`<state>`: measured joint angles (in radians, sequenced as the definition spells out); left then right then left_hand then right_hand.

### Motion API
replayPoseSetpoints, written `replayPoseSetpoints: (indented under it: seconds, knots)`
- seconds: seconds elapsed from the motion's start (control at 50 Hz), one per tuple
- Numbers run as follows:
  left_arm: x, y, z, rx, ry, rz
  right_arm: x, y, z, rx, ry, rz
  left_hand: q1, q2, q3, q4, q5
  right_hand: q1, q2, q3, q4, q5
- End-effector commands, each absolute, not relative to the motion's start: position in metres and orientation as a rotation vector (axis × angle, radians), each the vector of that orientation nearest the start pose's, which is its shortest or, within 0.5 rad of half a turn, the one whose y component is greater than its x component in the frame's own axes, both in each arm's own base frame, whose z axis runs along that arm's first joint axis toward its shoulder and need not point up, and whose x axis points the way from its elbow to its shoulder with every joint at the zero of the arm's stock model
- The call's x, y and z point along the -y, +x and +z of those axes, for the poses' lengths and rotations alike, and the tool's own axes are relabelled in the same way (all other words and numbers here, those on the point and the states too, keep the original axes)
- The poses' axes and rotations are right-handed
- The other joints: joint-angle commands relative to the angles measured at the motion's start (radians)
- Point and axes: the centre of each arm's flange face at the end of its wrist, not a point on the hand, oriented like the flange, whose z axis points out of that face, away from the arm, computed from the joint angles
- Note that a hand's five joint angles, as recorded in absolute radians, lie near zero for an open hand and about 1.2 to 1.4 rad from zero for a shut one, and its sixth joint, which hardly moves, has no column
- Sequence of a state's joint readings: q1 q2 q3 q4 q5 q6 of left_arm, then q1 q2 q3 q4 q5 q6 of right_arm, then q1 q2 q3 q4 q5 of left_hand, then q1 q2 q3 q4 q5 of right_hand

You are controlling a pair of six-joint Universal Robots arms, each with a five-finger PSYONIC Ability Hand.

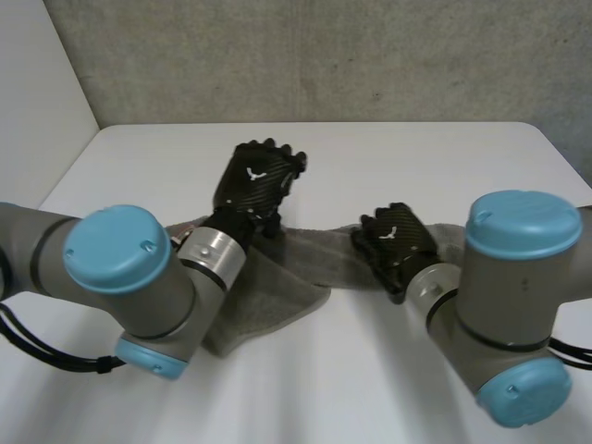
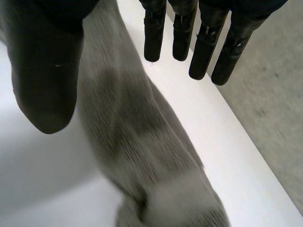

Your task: Fold the towel.

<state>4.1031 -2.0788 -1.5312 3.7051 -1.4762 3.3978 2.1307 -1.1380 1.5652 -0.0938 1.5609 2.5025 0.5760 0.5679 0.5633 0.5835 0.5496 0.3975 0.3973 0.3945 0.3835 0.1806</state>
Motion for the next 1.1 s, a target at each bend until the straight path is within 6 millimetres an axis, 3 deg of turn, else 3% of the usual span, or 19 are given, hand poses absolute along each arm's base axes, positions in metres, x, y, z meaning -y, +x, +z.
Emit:
replayPoseSetpoints:
  seconds: [0.02,0.12,0.28,0.36,0.48,0.82,1.1]
  knots:
    - [0.252,-0.325,0.184,-2.219,1.095,-2.363,0.24,0.281,0.17,-2.185,-1.575,-1.846,-0.139,-0.131,-0.127,-0.147,-0.287,-0.022,-0.022,-0.019,-0.008,0.021]
    - [0.238,-0.31,0.174,-2.327,1.112,-2.235,0.247,0.256,0.167,-2.236,-1.561,-1.857,-0.157,-0.149,-0.144,-0.164,-0.305,-0.004,-0.004,-0.001,0.01,0.038]
    - [0.207,-0.276,0.166,-2.391,1.104,-2.099,0.24,0.229,0.165,-2.263,-1.581,-1.815,-0.142,-0.134,-0.13,-0.15,-0.29,0.005,0.005,0.008,0.019,0.047]
    - [0.186,-0.262,0.162,-2.416,1.112,-2.047,0.235,0.223,0.162,-2.256,-1.577,-1.784,-0.151,-0.143,-0.138,-0.159,-0.299,0.005,0.005,0.008,0.019,0.047]
    - [0.172,-0.253,0.148,-2.463,1.119,-1.967,0.231,0.214,0.15,-2.25,-1.568,-1.703,-0.169,-0.161,-0.156,-0.176,-0.317,0.005,0.005,0.008,0.019,0.047]
    - [0.168,-0.256,0.11,-2.568,1.175,-1.785,0.242,0.208,0.142,-2.242,-1.545,-1.826,-0.304,-0.296,-0.291,-0.311,-0.452,0.019,0.019,0.022,0.033,0.062]
    - [0.189,-0.271,0.109,-2.493,1.143,-1.827,0.245,0.205,0.133,-2.27,-1.535,-1.795,-0.263,-0.255,-0.25,-0.27,-0.411,0.054,0.055,0.057,0.068,0.097]
